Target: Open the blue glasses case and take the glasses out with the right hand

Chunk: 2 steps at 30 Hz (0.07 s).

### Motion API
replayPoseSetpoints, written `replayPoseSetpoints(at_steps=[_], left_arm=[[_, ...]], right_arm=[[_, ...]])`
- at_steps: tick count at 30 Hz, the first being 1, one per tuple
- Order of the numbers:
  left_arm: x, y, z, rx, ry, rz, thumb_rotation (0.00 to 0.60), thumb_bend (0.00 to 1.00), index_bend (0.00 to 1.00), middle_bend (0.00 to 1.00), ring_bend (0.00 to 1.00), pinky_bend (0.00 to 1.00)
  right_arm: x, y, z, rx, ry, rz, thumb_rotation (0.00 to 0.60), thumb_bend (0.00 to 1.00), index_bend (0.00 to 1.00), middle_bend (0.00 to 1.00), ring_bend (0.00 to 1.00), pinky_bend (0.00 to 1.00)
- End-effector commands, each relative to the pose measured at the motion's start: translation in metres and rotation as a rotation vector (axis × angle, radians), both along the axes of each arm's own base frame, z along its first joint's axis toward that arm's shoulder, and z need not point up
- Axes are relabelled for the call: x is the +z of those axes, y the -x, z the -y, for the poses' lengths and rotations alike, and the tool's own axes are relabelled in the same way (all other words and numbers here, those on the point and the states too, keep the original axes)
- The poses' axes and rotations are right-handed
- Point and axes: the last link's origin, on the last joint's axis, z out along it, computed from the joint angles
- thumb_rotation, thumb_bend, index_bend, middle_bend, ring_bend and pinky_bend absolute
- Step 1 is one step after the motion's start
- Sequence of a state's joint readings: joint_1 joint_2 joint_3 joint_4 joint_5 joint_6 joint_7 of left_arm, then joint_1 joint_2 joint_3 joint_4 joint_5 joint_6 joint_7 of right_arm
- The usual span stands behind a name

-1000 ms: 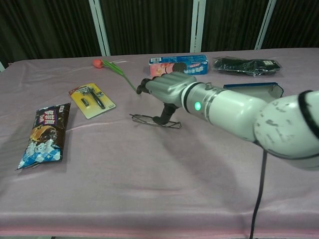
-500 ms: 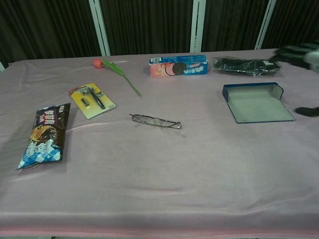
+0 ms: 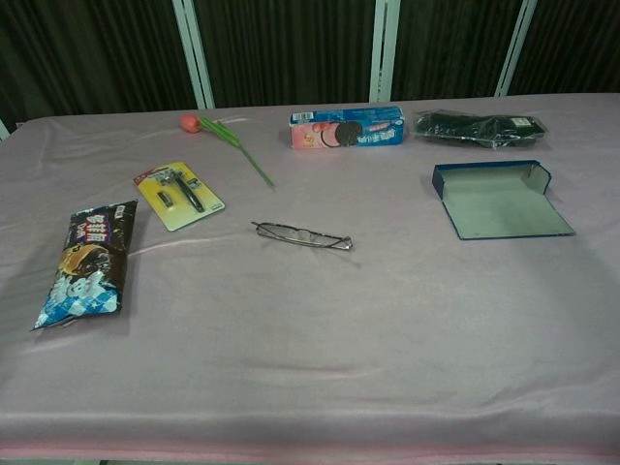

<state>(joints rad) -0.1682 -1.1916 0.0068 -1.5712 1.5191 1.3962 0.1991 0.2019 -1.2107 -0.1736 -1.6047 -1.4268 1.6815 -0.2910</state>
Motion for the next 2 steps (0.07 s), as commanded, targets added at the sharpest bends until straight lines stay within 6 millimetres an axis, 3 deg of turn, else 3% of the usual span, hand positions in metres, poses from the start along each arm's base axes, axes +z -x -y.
replayPoseSetpoints(at_steps=[1,2], left_arm=[[-0.0007,-0.0010,-0.0001,-0.004,-0.003,-0.002,0.600,0.41,0.00,0.00,0.00,0.00],[-0.0007,-0.0010,-0.0001,-0.004,-0.004,-0.002,0.600,0.41,0.00,0.00,0.00,0.00]], right_arm=[[0.0011,0.0002,0.0012,-0.011,-0.007,0.006,0.600,0.40,0.03,0.00,0.00,0.00],[0.0013,-0.0001,0.0018,-0.014,-0.008,0.007,0.600,0.40,0.03,0.00,0.00,0.00]])
